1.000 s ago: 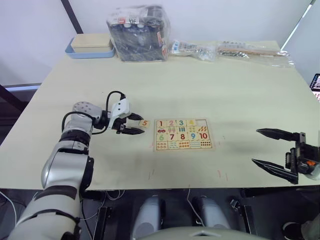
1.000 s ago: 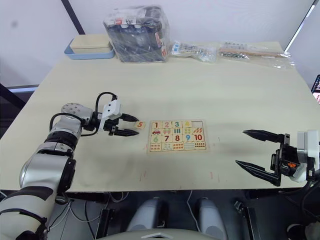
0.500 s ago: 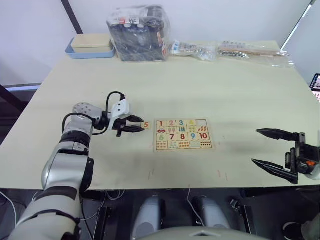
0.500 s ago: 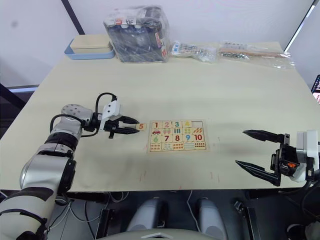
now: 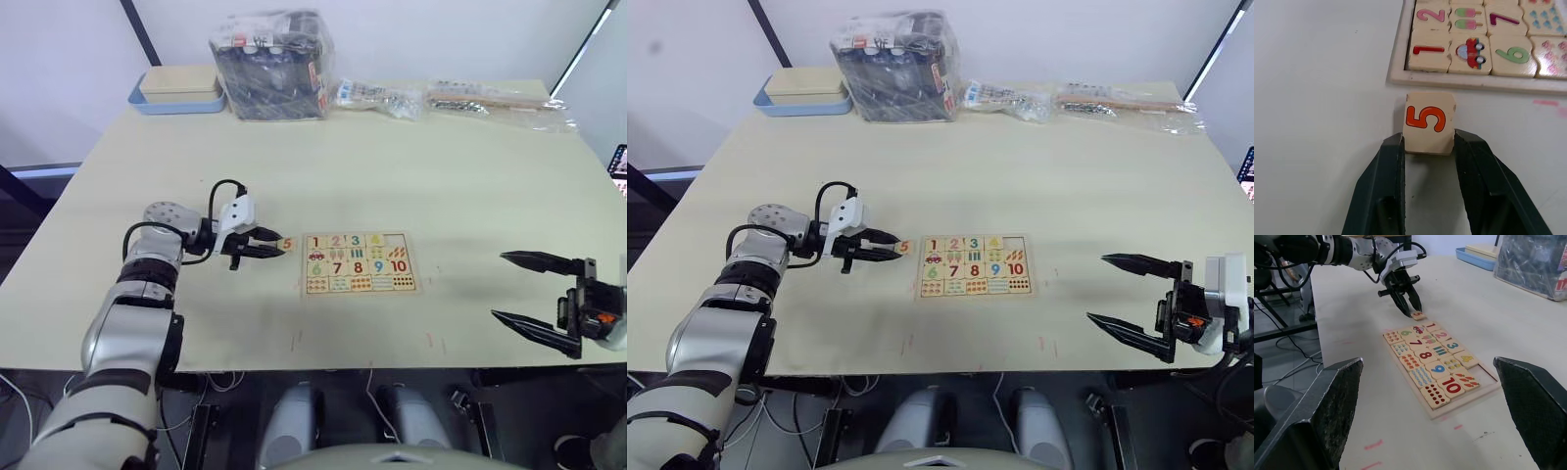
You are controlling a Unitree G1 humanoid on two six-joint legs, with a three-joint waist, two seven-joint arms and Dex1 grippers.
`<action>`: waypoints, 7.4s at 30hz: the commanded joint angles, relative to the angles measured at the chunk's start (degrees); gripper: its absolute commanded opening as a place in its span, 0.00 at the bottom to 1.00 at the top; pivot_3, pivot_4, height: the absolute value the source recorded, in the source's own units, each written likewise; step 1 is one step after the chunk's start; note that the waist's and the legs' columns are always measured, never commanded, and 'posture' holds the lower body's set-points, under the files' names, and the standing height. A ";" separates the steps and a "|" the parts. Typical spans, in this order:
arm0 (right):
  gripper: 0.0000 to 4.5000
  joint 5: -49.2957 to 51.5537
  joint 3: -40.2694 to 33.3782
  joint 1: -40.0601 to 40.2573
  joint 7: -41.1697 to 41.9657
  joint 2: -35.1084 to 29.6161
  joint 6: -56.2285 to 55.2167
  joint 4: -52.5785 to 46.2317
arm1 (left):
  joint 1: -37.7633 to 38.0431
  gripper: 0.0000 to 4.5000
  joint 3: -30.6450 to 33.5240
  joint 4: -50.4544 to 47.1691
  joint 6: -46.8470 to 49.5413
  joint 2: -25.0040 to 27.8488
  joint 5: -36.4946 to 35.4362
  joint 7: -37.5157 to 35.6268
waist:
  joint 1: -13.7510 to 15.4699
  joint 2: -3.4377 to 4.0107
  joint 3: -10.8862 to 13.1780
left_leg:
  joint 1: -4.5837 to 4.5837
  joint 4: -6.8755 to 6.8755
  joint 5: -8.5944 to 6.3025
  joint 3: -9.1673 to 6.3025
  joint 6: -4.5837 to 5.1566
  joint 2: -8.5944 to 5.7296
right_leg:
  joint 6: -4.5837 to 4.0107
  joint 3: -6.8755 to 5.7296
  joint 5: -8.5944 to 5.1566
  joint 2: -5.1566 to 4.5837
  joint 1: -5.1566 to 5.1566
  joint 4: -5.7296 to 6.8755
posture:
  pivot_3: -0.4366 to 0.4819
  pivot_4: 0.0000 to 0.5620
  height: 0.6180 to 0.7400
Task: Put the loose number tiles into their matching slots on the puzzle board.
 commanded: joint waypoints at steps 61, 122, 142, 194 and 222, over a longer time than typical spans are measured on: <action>1.00 -0.49 -4.66 4.82 -2.31 2.68 -6.69 2.67 | -29.79 0.21 -34.06 -13.39 62.94 -32.23 15.29 15.53 | -0.09 0.10 0.05 | -0.16 0.05 -0.09 -0.25 0.17 -0.60 | 0.30 0.58 -0.23 0.12 -0.07 0.04 | 0.48 0.27 1.00; 1.00 -0.51 -4.80 6.97 -4.63 3.77 -6.80 0.46 | -27.11 0.21 -33.44 -9.88 56.92 -36.35 20.46 16.70 | -0.07 0.12 0.04 | -0.18 0.05 -0.10 -0.30 0.18 -0.60 | 0.30 0.58 -0.23 0.10 -0.08 0.06 | 0.48 0.27 1.00; 1.00 -0.74 -4.49 7.15 -4.83 4.39 -6.95 0.17 | -25.80 0.81 -20.72 -15.78 49.24 -29.54 10.12 13.44 | -0.04 0.15 0.03 | -0.16 0.05 -0.09 -0.31 0.18 -0.55 | 0.30 0.58 -0.22 0.07 -0.10 0.13 | 0.48 0.27 1.00; 1.00 -0.45 -4.71 9.23 -6.52 5.16 -6.67 -1.94 | -20.13 0.02 -19.74 0.09 20.50 -31.56 16.74 25.13 | -0.04 0.15 0.03 | -0.14 0.09 -0.09 -0.30 0.18 -0.67 | 0.31 0.57 -0.22 0.05 -0.09 0.20 | 0.48 0.27 1.00; 1.00 0.19 0.67 0.26 -7.92 3.52 -2.74 -1.15 | 14.26 0.02 15.46 -72.55 62.96 -12.70 -14.01 36.58 | -0.23 0.21 0.00 | 0.08 0.15 -0.07 -0.39 0.13 -0.47 | 0.28 0.49 -0.22 -0.09 0.03 0.47 | 0.48 0.27 1.00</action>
